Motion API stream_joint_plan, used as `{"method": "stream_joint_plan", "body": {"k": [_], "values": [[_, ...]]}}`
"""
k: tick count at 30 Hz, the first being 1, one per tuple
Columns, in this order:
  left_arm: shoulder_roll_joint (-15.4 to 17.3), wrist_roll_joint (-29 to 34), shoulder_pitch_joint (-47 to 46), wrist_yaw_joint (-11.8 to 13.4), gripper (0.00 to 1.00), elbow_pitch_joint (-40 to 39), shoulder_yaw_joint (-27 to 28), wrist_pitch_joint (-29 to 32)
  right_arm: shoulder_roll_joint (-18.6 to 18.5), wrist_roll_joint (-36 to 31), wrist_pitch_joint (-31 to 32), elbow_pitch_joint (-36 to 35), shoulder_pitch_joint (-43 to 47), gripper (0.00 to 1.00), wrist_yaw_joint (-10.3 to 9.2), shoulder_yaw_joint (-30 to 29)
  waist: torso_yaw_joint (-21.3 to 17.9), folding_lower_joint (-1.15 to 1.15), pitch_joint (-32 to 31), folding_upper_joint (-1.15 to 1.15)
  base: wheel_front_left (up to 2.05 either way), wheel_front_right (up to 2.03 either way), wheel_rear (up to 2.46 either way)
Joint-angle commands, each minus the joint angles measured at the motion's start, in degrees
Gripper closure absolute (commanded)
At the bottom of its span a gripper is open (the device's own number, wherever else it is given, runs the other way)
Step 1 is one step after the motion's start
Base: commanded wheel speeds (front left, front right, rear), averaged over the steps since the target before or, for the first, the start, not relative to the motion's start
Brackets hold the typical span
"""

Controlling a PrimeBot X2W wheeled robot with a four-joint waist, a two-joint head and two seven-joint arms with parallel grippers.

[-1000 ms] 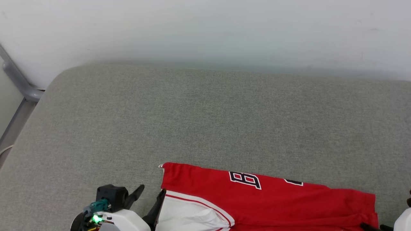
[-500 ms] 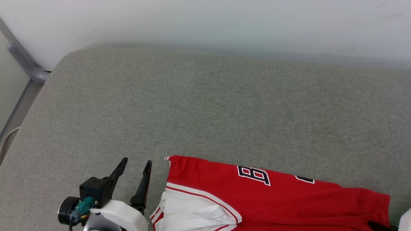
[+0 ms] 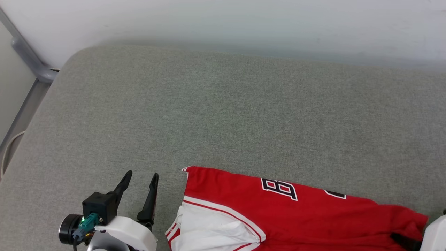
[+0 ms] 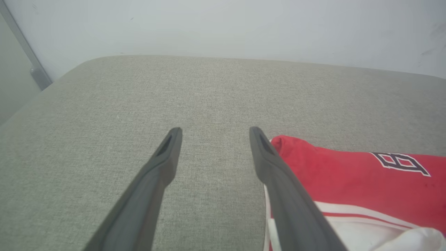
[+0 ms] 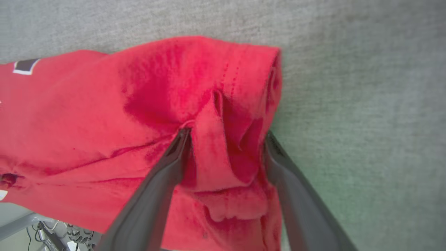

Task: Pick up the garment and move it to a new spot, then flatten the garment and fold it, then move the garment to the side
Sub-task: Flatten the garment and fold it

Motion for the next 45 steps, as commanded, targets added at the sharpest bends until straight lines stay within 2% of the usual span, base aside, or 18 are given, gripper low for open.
{"method": "stream_joint_plan", "body": {"k": [1,6,7,9,20,32,39,45], "values": [[-0.20,0.52,0.50,-0.16,0.00,0.26,0.33,-0.37,5.92,1.55,0.91,2.00,0.56,0.00,0.90,4.75,0.00,0.00,-0.22,0.00,0.00,0.00,0.00],[-0.57,0.71,0.68,-0.60,0.00,0.76,0.57,-0.40,6.07,2.03,0.08,2.75,0.95,0.00,0.91,6.85,-0.03,0.00,-0.99,0.00,0.00,0.00,0.00],[-0.59,0.72,0.73,-0.71,0.00,0.90,0.62,-0.40,6.05,2.13,-0.05,2.99,1.03,0.13,0.91,7.09,-0.03,0.00,-1.12,0.00,0.00,0.00,0.00],[-0.67,0.80,0.76,-0.88,0.00,1.12,0.71,-0.41,5.89,2.35,-0.67,3.34,1.12,1.00,0.91,7.47,-0.02,0.00,-1.38,0.00,0.00,0.00,0.00],[-0.60,0.91,1.63,-1.26,0.00,1.13,1.59,-0.35,0.56,3.20,-6.38,4.47,-0.54,1.00,0.44,4.99,-0.30,0.00,-2.31,0.00,0.00,0.00,0.00],[-0.84,0.69,3.01,-1.47,0.00,1.73,2.07,-0.36,-8.34,2.44,-11.06,6.21,-1.64,1.00,0.44,0.55,-1.06,0.00,-4.81,0.00,0.00,0.00,0.00],[-1.31,0.72,4.16,-1.60,0.00,1.88,2.16,-0.35,-8.83,3.82,-10.99,5.75,-1.37,1.00,0.45,1.23,-1.54,0.00,-7.34,0.00,0.00,0.00,0.00],[-1.11,0.63,5.50,-1.55,0.00,1.87,2.49,-0.30,-8.49,5.12,-9.11,0.00,1.23,1.00,0.48,3.84,-1.64,0.00,-10.19,0.00,0.00,0.00,0.00]]}}
